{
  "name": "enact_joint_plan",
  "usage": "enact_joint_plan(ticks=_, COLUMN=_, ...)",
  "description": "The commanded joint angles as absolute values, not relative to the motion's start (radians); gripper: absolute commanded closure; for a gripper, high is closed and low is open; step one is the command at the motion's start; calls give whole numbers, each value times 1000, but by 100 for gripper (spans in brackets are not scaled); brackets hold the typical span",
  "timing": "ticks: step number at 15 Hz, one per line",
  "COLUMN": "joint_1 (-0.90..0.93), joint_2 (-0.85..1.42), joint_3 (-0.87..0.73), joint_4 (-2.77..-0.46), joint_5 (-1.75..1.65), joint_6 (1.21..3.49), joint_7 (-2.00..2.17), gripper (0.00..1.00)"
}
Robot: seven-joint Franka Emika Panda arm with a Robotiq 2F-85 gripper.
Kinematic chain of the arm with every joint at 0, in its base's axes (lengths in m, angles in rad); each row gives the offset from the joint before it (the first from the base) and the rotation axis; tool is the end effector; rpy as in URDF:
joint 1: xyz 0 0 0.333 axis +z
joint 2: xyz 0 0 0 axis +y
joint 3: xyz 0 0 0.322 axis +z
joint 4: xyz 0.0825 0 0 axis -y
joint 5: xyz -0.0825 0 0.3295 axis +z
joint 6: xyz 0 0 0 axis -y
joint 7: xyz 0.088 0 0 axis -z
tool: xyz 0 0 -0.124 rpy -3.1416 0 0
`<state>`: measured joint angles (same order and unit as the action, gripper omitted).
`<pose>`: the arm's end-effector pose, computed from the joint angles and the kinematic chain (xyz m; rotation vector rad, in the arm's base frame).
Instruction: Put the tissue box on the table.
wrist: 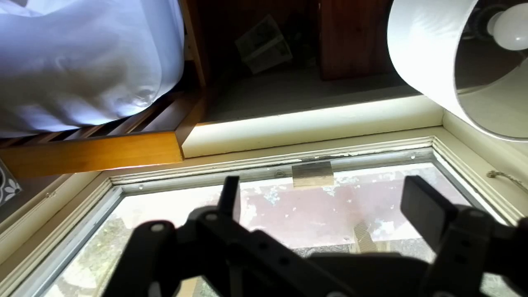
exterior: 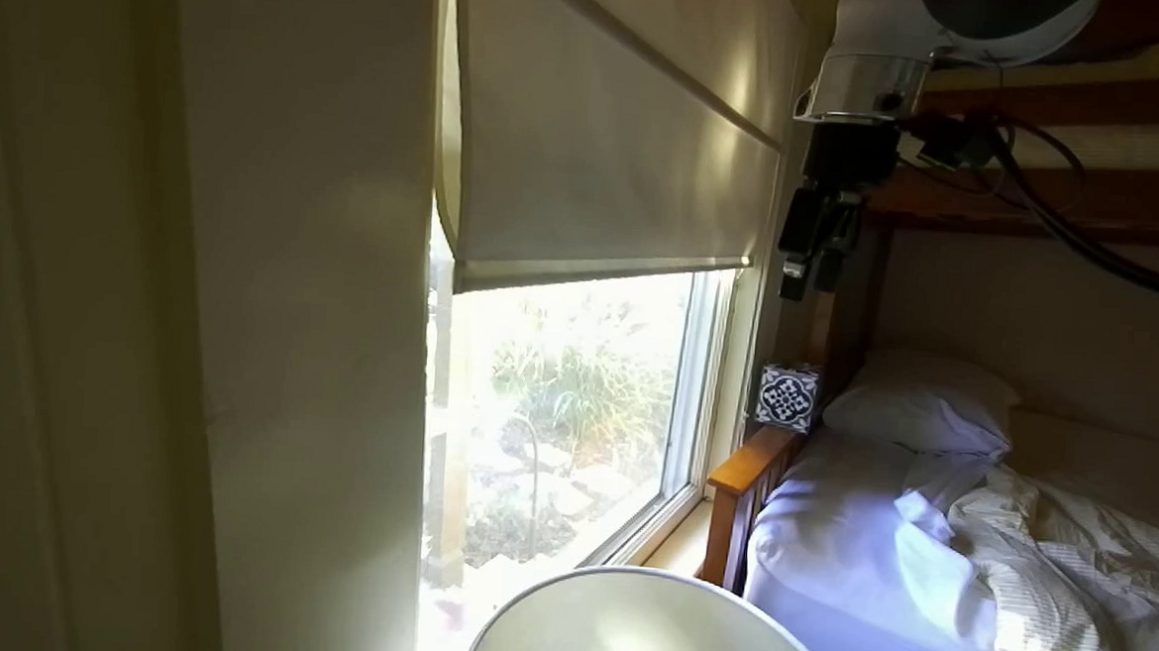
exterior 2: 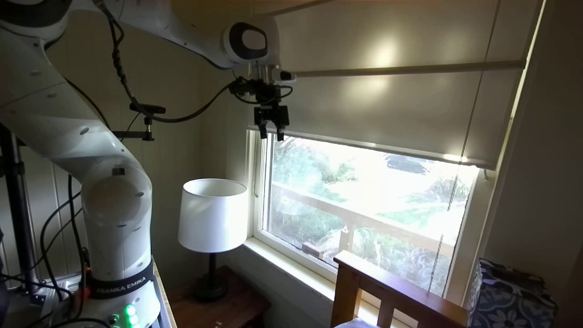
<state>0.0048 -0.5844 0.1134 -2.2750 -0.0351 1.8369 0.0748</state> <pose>0.3312 0.0451 0.5786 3.0484 0.0549 0.2307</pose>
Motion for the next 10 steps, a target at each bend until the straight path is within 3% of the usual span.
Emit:
enact_joint_plan(ticks=1, joint_1=19, joint_2=-583, joint_3=103, joint_4=-2273, joint_5=-42, joint_6=1835, joint_7=81, gripper=0)
enact_joint_plan(ticks=5, joint_1=6, joint_2=-590, joint_3=106, joint_4=-2280, joint_5=-67, joint_6=1852, joint_7=90, gripper=0)
enact_joint_plan(ticks=10, joint_1=12, joint_2=-627, joint_3=-30, joint_4=-2283, joint_5=-88, joint_6=1816, joint_7=-134, gripper=0)
